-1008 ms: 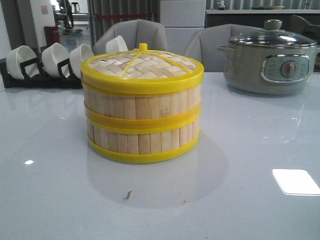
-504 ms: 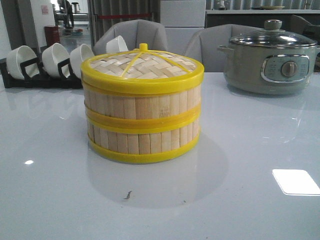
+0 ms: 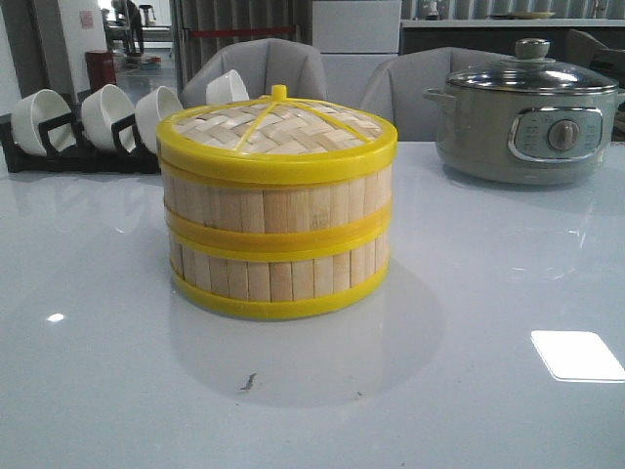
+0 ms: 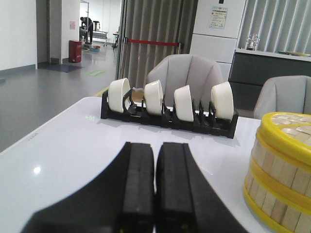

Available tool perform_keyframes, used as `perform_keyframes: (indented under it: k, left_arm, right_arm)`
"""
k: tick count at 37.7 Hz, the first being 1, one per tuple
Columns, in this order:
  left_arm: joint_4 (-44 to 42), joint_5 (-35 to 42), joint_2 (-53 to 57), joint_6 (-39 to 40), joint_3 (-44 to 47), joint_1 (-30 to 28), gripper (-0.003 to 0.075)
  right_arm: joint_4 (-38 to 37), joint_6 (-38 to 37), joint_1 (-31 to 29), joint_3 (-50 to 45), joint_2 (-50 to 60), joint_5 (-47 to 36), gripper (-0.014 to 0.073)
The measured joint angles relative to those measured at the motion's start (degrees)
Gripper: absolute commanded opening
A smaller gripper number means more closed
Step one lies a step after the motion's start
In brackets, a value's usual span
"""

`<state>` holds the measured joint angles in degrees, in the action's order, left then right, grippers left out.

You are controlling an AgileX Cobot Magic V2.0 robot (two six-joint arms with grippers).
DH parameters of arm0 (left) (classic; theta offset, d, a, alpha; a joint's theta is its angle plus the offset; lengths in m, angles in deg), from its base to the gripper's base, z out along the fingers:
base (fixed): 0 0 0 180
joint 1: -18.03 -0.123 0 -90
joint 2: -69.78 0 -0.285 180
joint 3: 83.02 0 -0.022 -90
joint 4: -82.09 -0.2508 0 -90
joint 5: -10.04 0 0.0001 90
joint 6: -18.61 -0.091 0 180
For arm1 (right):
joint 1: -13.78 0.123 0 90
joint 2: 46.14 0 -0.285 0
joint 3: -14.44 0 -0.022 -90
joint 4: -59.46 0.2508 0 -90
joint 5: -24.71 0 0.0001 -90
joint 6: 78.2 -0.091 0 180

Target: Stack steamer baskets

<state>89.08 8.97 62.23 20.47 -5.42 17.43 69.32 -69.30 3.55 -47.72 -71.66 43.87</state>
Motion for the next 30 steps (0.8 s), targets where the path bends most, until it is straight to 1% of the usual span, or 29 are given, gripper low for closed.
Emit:
perform_keyframes:
  k: [5,20,30]
  left_arm:
    - [-0.09,-1.78,0.0,0.0,0.0,0.0,0.0097]
    - [-0.89,-1.78,0.0,0.0,0.0,0.0,0.0097]
    - [-8.89,-1.68,0.0,3.67,0.0,0.0,0.0097]
  right_arm:
    - [0.0,0.0,0.0,0.0,0.0,0.0,0.0076]
    - [0.0,0.0,0.0,0.0,0.0,0.03,0.0076]
    - [0.0,0.0,0.0,0.0,0.0,0.03,0.0076]
